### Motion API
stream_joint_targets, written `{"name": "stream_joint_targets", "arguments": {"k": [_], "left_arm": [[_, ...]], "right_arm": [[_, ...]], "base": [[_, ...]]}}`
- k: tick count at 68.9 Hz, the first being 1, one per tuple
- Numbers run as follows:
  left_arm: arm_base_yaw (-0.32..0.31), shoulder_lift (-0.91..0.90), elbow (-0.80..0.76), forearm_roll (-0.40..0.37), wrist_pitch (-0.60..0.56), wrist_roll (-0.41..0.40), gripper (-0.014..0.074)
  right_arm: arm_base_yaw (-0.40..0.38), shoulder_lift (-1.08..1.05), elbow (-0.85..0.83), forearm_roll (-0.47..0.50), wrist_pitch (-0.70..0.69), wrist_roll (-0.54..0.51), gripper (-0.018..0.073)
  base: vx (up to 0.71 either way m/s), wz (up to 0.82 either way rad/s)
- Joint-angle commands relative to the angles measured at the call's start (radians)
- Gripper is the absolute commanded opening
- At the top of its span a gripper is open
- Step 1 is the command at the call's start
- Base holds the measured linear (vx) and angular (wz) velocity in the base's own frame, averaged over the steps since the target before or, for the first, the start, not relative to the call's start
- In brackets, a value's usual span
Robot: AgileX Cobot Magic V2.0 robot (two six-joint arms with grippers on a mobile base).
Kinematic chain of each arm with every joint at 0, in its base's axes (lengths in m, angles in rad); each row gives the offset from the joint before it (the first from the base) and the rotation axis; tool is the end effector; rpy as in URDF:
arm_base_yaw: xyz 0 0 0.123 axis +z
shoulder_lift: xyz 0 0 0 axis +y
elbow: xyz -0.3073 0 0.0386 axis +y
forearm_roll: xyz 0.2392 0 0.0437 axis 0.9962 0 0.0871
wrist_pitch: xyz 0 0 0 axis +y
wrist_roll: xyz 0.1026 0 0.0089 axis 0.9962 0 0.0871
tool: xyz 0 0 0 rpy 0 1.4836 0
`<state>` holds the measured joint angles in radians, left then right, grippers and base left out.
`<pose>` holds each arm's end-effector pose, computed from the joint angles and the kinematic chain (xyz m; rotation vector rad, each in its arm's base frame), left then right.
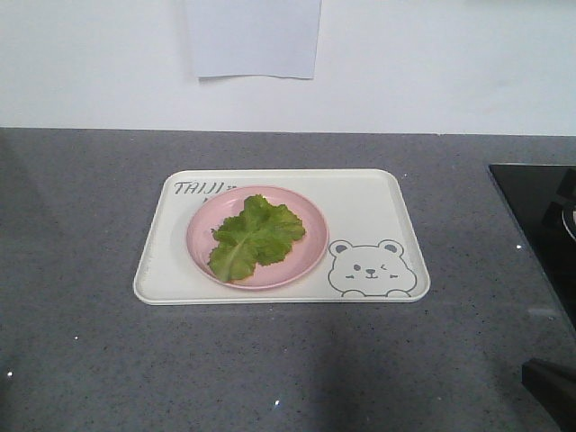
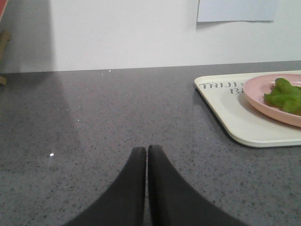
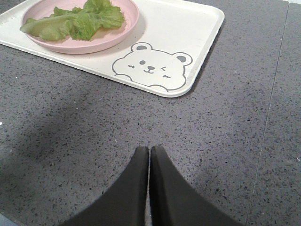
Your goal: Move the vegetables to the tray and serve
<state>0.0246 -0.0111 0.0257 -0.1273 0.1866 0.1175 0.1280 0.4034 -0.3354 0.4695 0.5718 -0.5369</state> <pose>0.0345 -0.0016 0.1868 -0.0094 1.6833 -0.0071 0.0579 0.0329 0.2584 -0.4190 2.0226 0.2526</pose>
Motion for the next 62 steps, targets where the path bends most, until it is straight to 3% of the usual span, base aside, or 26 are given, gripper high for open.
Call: {"name": "stream_joint_targets", "arguments": {"k": [1,21,31,45,62], "left_arm": [[0.002,-0.014,0.026,-0.003,-0.048,-0.011,-0.0007],[0.002,-0.014,0.026,-0.036,-0.05,-0.018,-0.0006],[0.002,-0.014,0.026,-0.013,-0.05,-0.052,-0.0006],[0.002,-0.014,0.026,0.045,-0.048,-0.175,-0.0006],[0.002,-0.014,0.026,0.051,-0.048,-0.168,-0.0006]], "right_arm": [[0.0,0.004,-0.027,0.016,-0.054,-0.01,-0.0006],[0.0,0.004,-0.027,0.016,-0.053,-0.009,-0.0006],[0.0,0.004,-0.027,0.016,-0.053,-0.009,-0.0006],[0.0,0.004,-0.027,0.017,-0.053,-0.009,-0.0006],[0.0,0.004,-0.027,0.017,-0.053,-0.009,-0.0006]], "base": [[0.0,0.0],[0.0,0.0],[0.0,0.0],[0.0,0.0],[0.0,0.0]]}}
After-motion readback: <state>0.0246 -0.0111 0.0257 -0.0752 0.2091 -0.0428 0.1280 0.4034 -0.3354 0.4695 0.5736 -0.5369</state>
